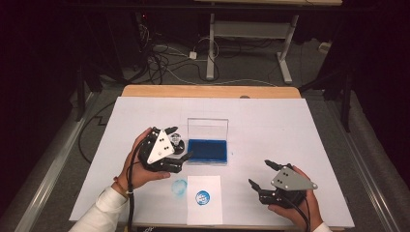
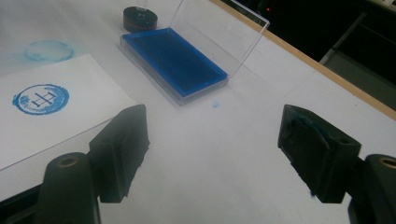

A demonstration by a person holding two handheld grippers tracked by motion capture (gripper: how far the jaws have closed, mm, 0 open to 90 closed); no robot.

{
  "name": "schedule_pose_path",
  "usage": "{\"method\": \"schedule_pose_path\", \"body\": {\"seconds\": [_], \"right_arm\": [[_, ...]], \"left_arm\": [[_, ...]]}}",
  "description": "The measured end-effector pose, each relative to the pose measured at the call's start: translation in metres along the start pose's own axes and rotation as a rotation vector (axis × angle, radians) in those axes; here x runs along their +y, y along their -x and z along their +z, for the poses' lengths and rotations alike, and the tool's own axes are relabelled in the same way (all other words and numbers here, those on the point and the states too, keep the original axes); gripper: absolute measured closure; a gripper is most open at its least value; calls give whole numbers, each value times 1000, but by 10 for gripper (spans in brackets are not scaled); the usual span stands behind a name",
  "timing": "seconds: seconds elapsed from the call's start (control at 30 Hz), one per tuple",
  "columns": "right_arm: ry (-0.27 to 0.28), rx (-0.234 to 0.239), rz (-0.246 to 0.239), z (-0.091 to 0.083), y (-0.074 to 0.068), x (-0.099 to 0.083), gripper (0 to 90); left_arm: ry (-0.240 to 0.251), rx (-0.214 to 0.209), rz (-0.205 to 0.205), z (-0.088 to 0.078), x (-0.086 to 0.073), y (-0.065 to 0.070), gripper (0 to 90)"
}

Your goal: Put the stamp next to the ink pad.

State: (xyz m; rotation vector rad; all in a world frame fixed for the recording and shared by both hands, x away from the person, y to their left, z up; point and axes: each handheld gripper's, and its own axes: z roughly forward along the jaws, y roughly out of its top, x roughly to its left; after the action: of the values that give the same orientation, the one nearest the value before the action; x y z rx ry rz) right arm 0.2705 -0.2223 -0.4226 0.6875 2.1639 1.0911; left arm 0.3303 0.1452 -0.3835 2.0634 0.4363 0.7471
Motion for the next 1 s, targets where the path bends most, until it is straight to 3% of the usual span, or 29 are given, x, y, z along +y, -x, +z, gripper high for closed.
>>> {"method": "schedule_pose_path", "body": {"seconds": [0.47, 1.0], "right_arm": [[12, -11, 2, -3, 2, 1, 248], [17, -30, 9, -6, 3, 0, 248]], "left_arm": [[15, 18, 36, -17, -6, 7, 155], [7, 47, 53, -34, -26, 15, 155]]}}
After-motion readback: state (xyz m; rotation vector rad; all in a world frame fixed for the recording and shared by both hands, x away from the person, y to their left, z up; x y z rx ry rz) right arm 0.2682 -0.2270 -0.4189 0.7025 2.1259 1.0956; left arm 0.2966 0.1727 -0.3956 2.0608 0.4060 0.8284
